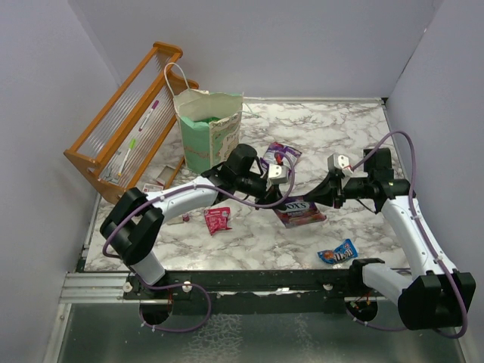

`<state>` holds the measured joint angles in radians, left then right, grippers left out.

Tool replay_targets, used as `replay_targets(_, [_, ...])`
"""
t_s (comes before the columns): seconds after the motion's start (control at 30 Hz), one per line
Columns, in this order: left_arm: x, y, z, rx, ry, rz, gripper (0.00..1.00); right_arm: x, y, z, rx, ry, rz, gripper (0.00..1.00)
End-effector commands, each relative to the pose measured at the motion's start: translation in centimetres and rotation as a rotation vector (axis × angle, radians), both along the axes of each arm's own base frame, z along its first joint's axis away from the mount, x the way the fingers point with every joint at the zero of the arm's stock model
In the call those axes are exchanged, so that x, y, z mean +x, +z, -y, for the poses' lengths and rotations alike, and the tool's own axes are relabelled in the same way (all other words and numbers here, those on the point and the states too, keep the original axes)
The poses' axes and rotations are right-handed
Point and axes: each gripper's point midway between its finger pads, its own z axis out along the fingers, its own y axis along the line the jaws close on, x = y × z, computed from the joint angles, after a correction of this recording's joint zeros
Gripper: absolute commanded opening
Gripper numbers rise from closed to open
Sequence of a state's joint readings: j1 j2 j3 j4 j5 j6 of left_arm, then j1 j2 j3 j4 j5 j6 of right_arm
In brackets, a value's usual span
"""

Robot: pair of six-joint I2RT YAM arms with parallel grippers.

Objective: Place the snacks into the paper bag
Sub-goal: Place the snack in the paper bag.

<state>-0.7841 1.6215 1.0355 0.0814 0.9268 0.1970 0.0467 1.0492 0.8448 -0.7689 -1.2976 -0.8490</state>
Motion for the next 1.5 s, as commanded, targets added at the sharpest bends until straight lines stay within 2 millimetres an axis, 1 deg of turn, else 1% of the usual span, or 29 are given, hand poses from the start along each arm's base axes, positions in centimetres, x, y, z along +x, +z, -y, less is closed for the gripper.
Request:
replay_targets(0.0, [-0.4,3.0,-0.4,-0.060,-0.015,0.108,0.00,0.4,0.6,0.1,-0.010,-0.026,0.059,0.06])
replay_targets(0.13, [0.0,4.5,-1.5,-0.049,0.019,0.185,0.00,0.7,0.7,0.3,-0.031,-0.050,0.079,0.40])
replay_targets(0.17, [0.2,4.9,-1.8,-0.046,0.030,0.206,0.00,0.8,0.8,0.5,-0.038,-0.059,0.085,0.50])
replay_targets(0.2, [0.2,5.4,-2.1,-0.046,0.037,0.225,0.00,0.9,0.8,0.5,-0.042,-0.068,0.088,0.64])
replay_targets(0.23, [0.5,5.9,-2.5,-0.043,0.052,0.242,0.00,1.1,0.9,0.7,-0.046,-0.079,0.091,0.71])
replay_targets(0.3, [1.0,7.0,-3.4,-0.047,0.083,0.277,0.00,1.2,1.0,0.9,-0.048,-0.092,0.098,0.77])
replay_targets(0.4, [2.3,9.0,-5.1,-0.051,0.148,0.325,0.00,1.4,1.0,1.0,-0.051,-0.106,0.101,0.80])
replay_targets(0.47, [3.2,10.9,-6.3,-0.063,0.196,0.358,0.00,1.6,0.9,1.1,-0.055,-0.119,0.094,0.81])
replay_targets(0.53, [3.9,13.1,-7.6,-0.081,0.247,0.392,0.00,1.9,0.8,1.2,-0.060,-0.132,0.091,0.81])
replay_targets(0.57, [4.4,14.6,-8.3,-0.094,0.278,0.411,0.00,2.0,0.7,1.3,-0.062,-0.138,0.088,0.81])
replay_targets(0.6, [4.8,15.4,-9.0,-0.096,0.306,0.419,0.00,2.1,0.6,1.3,-0.062,-0.143,0.084,0.82])
replay_targets(0.7, [6.4,19.3,-11.8,-0.110,0.425,0.468,0.00,2.4,0.4,1.4,-0.066,-0.153,0.072,0.81])
replay_targets(0.77, [7.3,21.4,-13.7,-0.109,0.510,0.495,0.00,2.5,0.3,1.4,-0.067,-0.155,0.063,0.81])
replay_targets(0.87, [7.9,24.6,-16.0,-0.115,0.612,0.529,0.00,2.6,0.1,1.4,-0.067,-0.158,0.057,0.81])
replay_targets(1.03, [9.0,28.8,-19.5,-0.134,0.791,0.541,0.00,2.5,0.2,1.4,-0.065,-0.159,0.055,0.81])
replay_targets(1.17, [10.4,30.7,-22.1,-0.145,0.930,0.544,0.00,2.5,0.2,1.3,-0.062,-0.158,0.055,0.81])
replay_targets(1.23, [11.0,31.3,-22.9,-0.139,0.971,0.559,0.00,2.5,0.3,1.3,-0.061,-0.157,0.056,0.81])
replay_targets(1.37, [12.8,31.3,-23.8,-0.067,1.018,0.588,0.00,2.5,0.2,1.3,-0.059,-0.154,0.051,0.81])
replay_targets(1.47, [14.2,30.8,-24.0,-0.017,1.021,0.619,0.00,2.5,0.3,1.3,-0.058,-0.153,0.054,0.81])
